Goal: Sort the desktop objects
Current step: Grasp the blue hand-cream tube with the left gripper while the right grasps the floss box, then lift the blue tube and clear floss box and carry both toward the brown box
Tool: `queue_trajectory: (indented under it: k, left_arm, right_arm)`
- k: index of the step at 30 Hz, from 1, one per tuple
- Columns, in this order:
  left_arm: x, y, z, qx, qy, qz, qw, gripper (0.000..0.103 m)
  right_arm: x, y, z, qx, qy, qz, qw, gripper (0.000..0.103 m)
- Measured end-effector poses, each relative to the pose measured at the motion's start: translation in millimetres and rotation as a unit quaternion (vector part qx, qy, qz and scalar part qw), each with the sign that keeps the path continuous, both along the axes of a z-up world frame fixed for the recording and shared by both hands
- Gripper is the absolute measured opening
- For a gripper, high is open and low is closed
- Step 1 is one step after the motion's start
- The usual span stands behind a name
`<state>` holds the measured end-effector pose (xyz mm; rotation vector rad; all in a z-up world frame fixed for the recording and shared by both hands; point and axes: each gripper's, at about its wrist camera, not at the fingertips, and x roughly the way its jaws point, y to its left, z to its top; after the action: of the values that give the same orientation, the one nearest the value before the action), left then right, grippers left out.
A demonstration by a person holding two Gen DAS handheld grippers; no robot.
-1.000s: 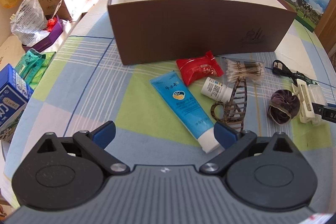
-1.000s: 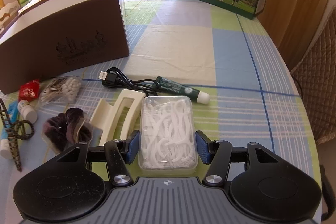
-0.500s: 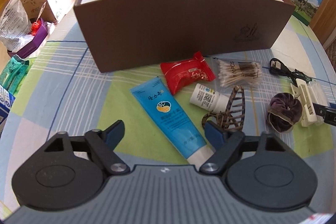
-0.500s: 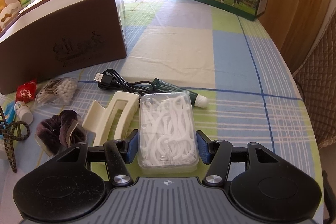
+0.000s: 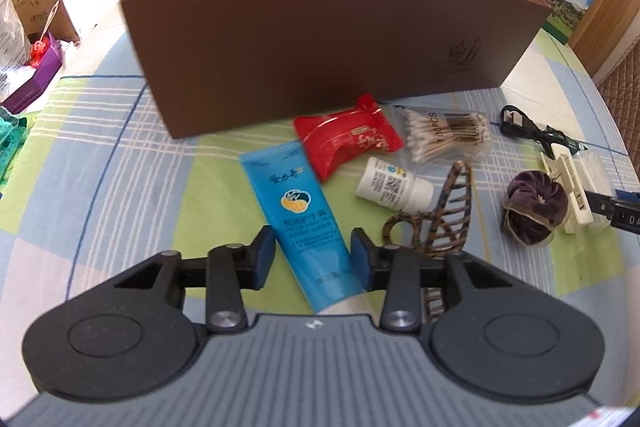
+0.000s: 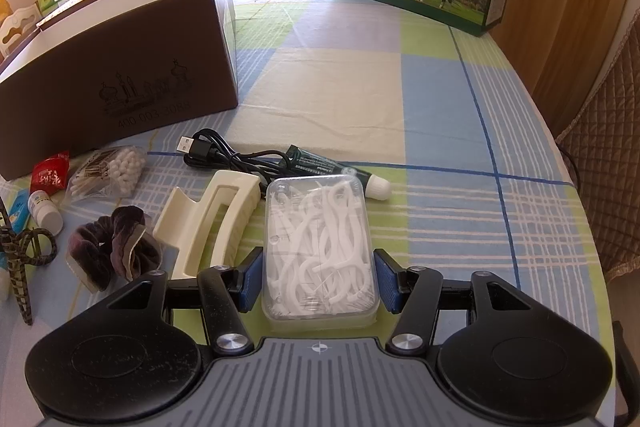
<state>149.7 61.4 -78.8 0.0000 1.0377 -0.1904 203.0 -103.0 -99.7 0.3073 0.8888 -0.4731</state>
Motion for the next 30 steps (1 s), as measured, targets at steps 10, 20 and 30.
queue_trajectory:
  k: [10, 20, 30]
  left_arm:
    - [8, 4, -7, 0.034, 0.009, 0.008, 0.9994, 0.031]
    - [14, -3, -8, 0.054, -0.001, -0.006, 0.9985, 0.032]
    - [-13, 5, -5, 0.035, 0.013, 0.003, 0.9993, 0.031]
  right_arm:
    - [5, 3, -3, -0.014, 0.014, 0.010, 1.000, 0.055]
    - [16, 3, -6, -0.024, 0.022, 0.014, 0.999, 0.058]
    - [4, 12, -4, -0.007, 0.021, 0.027, 0.999, 0.054]
